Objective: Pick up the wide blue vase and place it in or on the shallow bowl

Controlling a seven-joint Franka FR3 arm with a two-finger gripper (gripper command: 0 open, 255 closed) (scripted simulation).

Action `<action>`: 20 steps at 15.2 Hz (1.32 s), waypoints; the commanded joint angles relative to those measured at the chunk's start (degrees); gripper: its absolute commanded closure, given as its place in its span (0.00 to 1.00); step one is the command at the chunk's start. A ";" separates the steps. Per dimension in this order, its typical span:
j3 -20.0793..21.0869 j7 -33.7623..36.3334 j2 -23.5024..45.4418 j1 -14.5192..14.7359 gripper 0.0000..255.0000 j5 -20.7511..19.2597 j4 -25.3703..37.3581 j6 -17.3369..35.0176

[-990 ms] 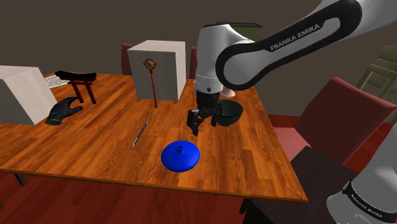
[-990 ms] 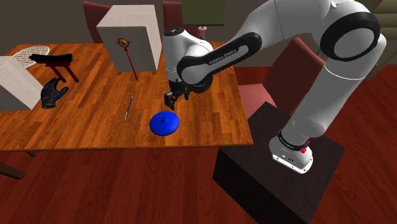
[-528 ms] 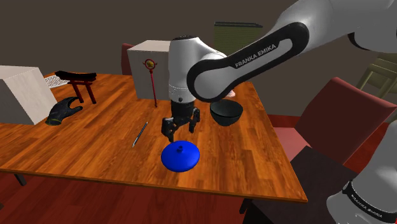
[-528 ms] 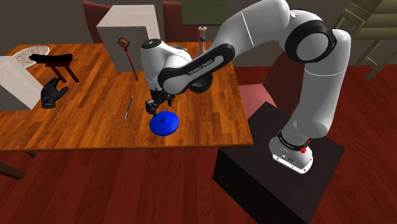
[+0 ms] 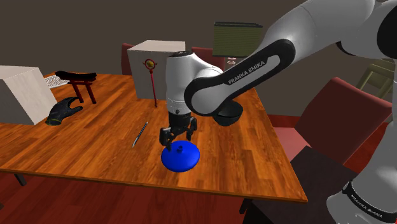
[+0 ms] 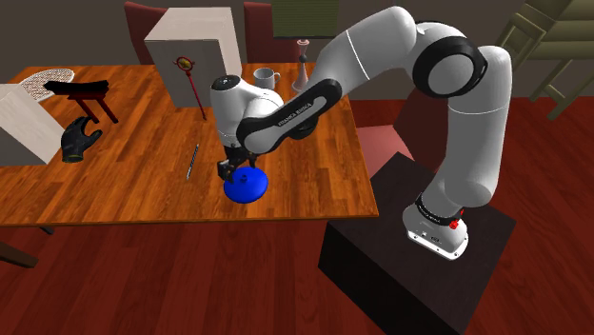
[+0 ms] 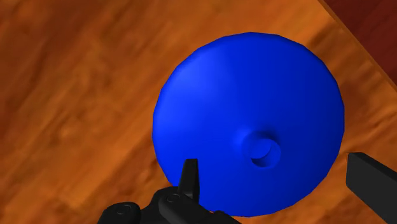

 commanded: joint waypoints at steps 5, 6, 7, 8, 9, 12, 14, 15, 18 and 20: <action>-0.12 0.03 0.34 0.01 0.00 -0.18 -0.22 0.56; -0.12 0.03 0.34 0.01 0.00 -0.18 -0.22 0.56; -0.12 0.03 0.34 0.01 0.00 -0.18 -0.22 0.56; -0.12 0.03 0.34 0.02 1.00 -0.18 -0.22 0.56; -0.12 0.03 0.34 0.02 1.00 -0.18 -0.22 0.56; -0.12 0.03 0.36 0.02 1.00 -0.18 -0.21 0.57; -0.13 0.04 0.42 0.03 1.00 -0.20 -0.14 0.55; -0.14 0.05 0.44 0.05 1.00 -0.21 -0.09 0.53; 0.00 -0.08 -0.06 -0.07 1.00 0.03 0.01 -0.05; 0.21 -0.29 -0.83 -0.21 1.00 0.43 0.54 -1.28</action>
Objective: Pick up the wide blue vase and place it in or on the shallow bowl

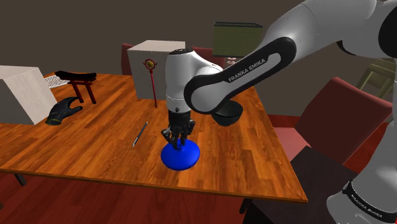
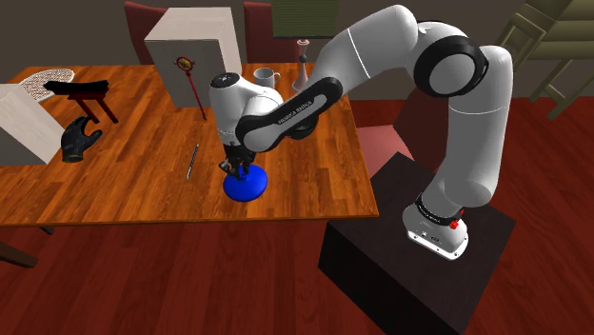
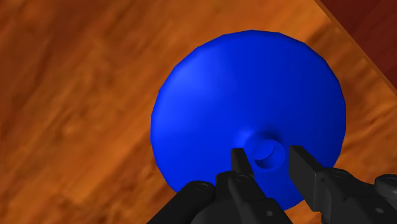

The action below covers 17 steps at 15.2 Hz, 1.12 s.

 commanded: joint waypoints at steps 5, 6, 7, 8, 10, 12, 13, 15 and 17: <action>0.59 -0.62 -2.25 -0.42 1.00 1.16 1.64 -3.72; 0.67 -0.71 -2.57 -0.47 1.00 1.33 1.98 -4.36; 0.74 -0.79 -2.89 -0.52 1.00 1.50 2.34 -5.01; 0.82 -0.88 -3.19 -0.56 1.00 1.66 2.72 -5.67; 0.96 -1.03 -3.77 -0.64 1.00 1.97 3.51 -6.99; 1.08 -1.18 -4.31 -0.71 1.00 2.26 4.36 -8.33; 1.14 -1.24 -4.56 -0.73 1.00 2.39 4.80 -9.00; 1.25 -1.37 -5.03 -0.78 1.00 2.64 5.74 -10.36; 1.34 -1.48 -5.45 -0.81 1.00 2.87 6.73 -11.74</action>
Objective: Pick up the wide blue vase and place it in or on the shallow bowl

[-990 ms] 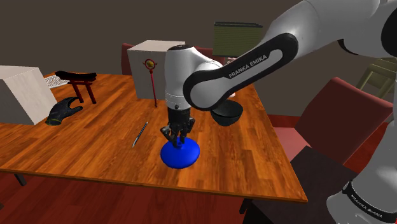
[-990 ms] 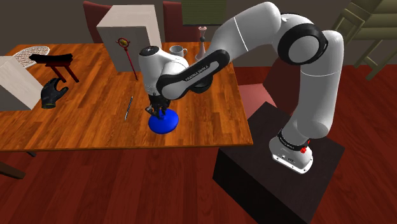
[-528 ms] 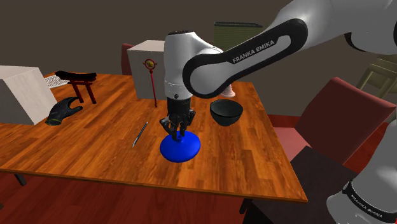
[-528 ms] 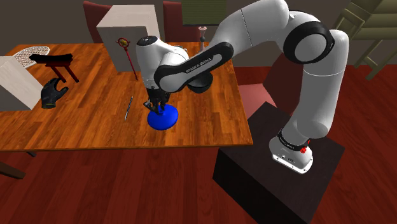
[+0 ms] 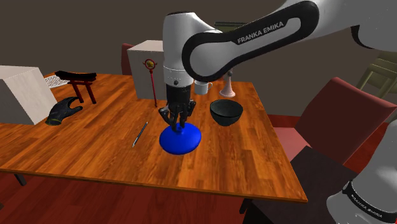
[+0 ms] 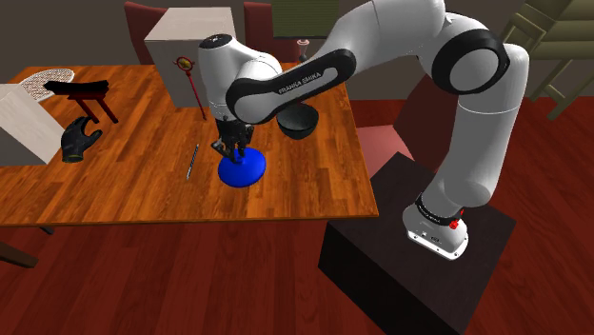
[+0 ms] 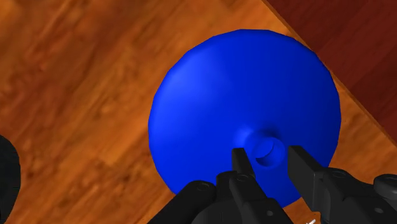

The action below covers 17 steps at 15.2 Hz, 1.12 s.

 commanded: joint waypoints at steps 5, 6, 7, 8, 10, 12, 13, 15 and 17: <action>0.29 -0.20 -1.08 0.03 1.00 0.57 3.51 -4.49; 0.32 -0.23 -1.21 0.04 1.00 0.65 4.11 -5.21; 0.35 -0.26 -1.33 0.05 1.00 0.71 4.73 -5.93; 0.39 -0.28 -1.44 0.07 1.00 0.77 5.36 -6.66; 0.44 -0.32 -1.61 0.11 1.00 0.87 6.68 -8.13; 0.50 -0.34 -1.73 0.17 1.00 0.95 8.07 -9.62; 0.51 -0.35 -1.76 0.18 1.00 0.97 8.36 -9.94; -0.07 -3.12 -3.96 -1.99 1.00 2.20 6.09 -9.70; -0.78 -5.95 -5.95 -4.03 1.00 3.34 4.14 -9.62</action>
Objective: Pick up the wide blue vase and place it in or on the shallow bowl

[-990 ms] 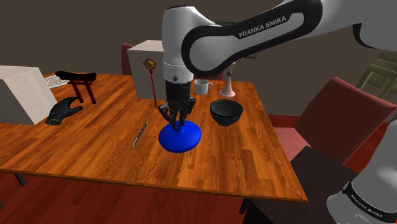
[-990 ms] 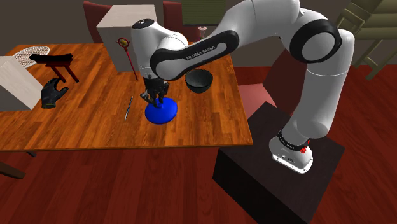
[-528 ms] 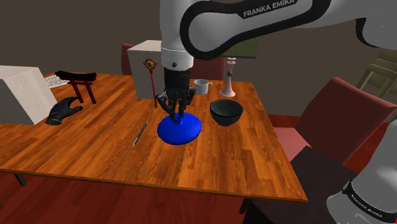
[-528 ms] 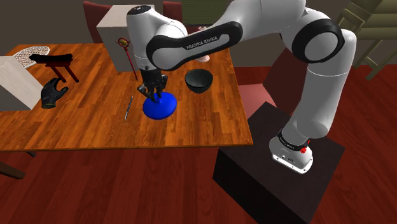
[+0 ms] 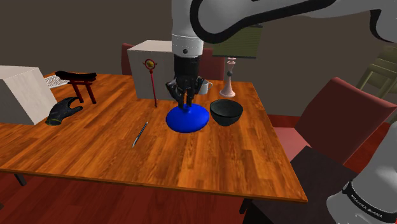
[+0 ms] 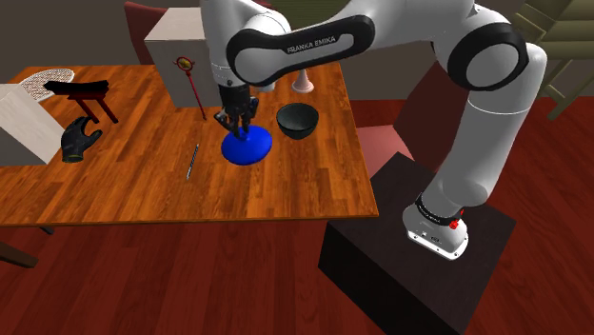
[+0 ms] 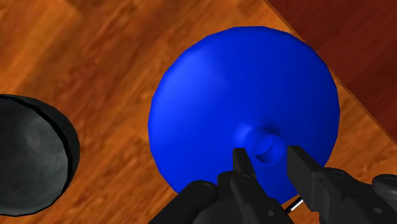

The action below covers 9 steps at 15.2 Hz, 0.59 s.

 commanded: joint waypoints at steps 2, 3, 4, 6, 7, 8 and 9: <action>-1.24 -4.45 -2.47 -2.97 1.00 1.51 -1.90 -0.43; -1.69 -5.87 -3.27 -3.88 1.00 1.98 -2.58 -0.51; -2.17 -7.29 -4.00 -4.77 1.00 2.41 -3.19 -0.61; -3.16 -10.12 -5.30 -6.49 1.00 3.18 -4.19 -0.91; -3.69 -11.52 -5.86 -7.31 1.00 3.52 -4.57 -1.09; -4.23 -12.91 -6.36 -8.12 1.00 3.83 -4.88 -1.29; -4.77 -14.30 -6.80 -8.92 1.00 4.10 -5.12 -1.52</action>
